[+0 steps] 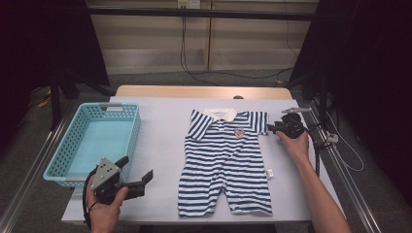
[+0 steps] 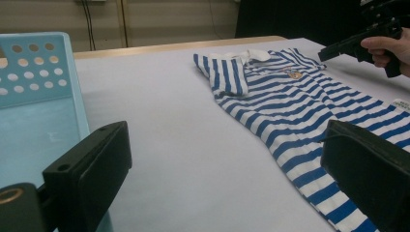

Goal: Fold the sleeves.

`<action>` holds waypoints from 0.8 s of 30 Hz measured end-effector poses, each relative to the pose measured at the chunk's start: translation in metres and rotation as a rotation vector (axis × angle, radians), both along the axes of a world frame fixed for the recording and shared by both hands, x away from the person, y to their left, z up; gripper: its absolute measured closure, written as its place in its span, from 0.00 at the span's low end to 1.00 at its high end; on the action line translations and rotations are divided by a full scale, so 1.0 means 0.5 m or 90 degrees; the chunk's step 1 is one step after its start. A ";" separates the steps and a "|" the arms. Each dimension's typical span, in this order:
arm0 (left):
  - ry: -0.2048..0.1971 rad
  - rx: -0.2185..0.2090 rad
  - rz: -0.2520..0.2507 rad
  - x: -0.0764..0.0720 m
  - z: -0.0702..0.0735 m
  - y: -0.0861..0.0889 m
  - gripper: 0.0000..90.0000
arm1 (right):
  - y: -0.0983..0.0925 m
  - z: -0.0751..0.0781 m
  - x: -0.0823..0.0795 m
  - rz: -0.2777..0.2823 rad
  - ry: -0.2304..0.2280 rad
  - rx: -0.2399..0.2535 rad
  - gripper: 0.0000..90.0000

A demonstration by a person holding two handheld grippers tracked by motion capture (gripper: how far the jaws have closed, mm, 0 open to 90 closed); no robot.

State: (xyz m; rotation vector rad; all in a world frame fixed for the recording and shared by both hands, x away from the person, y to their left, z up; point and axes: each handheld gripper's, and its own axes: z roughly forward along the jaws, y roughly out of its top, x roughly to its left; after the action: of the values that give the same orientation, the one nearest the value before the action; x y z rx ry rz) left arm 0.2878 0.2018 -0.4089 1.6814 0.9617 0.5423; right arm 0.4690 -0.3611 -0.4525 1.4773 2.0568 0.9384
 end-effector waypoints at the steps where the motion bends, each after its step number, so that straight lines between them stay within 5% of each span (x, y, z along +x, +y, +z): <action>1: 0.001 0.000 -0.003 -0.001 0.001 0.000 0.05 | 0.000 -0.001 0.000 0.000 -0.001 0.005 0.65; 8: -0.004 0.012 -0.017 -0.005 0.001 -0.011 0.05 | 0.011 -0.006 0.006 0.017 -0.002 0.011 0.65; 12: 0.006 0.013 -0.015 -0.002 -0.001 -0.010 0.05 | 0.022 -0.015 0.007 0.017 0.020 0.009 0.67; 17: 0.005 0.015 -0.004 0.000 -0.002 -0.008 0.05 | 0.028 -0.018 0.011 0.024 0.015 0.013 0.78; 20: 0.005 0.014 -0.003 0.001 -0.002 -0.007 0.05 | 0.036 -0.016 0.009 0.030 0.032 0.036 0.97; 24: 0.013 0.021 -0.004 0.003 -0.004 -0.006 0.05 | 0.040 -0.016 0.011 0.022 0.015 0.018 0.98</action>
State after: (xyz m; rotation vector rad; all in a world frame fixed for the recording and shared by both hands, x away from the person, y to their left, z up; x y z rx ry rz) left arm 0.2891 0.1986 -0.4106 1.7211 0.9669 0.5401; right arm 0.4744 -0.3410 -0.4605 1.4777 2.1008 0.9715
